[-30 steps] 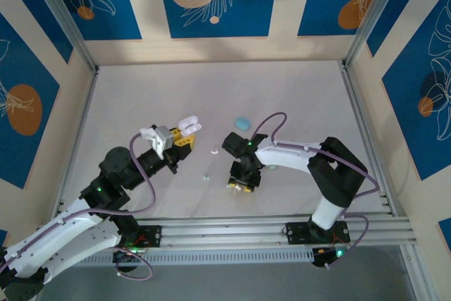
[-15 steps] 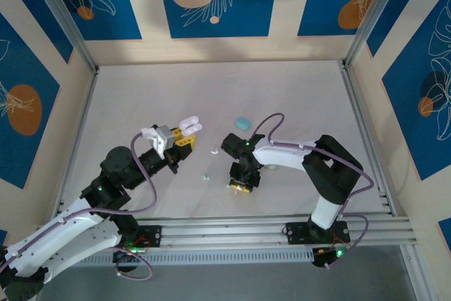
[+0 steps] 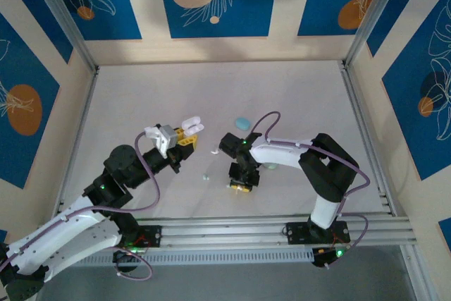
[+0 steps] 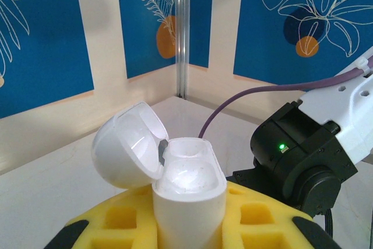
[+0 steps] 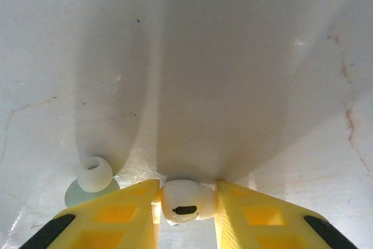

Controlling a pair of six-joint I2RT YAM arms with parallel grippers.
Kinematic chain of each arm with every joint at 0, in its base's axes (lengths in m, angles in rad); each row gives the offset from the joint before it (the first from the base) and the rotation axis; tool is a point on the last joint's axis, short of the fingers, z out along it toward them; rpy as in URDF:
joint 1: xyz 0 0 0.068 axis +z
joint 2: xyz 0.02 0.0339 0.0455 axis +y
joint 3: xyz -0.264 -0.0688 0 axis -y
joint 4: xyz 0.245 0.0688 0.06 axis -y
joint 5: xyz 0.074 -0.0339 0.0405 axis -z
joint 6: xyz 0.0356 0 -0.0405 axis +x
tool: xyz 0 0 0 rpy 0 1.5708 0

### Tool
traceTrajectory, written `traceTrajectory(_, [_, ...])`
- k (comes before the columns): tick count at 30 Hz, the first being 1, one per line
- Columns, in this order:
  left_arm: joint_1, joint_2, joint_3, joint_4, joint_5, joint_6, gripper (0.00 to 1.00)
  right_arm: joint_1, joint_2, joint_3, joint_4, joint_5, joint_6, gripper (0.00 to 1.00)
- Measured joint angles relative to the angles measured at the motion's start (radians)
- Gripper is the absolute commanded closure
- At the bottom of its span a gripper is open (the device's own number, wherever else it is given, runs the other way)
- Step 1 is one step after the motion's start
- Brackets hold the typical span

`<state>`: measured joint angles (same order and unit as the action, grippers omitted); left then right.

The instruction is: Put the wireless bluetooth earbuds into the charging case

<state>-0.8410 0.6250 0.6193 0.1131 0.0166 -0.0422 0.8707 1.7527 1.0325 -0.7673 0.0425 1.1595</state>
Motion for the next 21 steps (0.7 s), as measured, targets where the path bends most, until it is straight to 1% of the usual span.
traceTrajectory(6, [0.000,0.002,0.000,0.002,0.000,0.000,0.80,0.001,0.000,0.012,-0.012,0.037,-0.007,0.67])
traceTrajectory(14, [0.000,0.018,0.000,0.005,0.000,0.000,0.80,0.000,0.009,0.015,-0.014,0.051,-0.008,0.67])
traceTrajectory(21, [0.000,0.018,0.000,0.005,0.000,0.000,0.80,0.000,0.010,0.015,-0.017,0.051,-0.012,0.73])
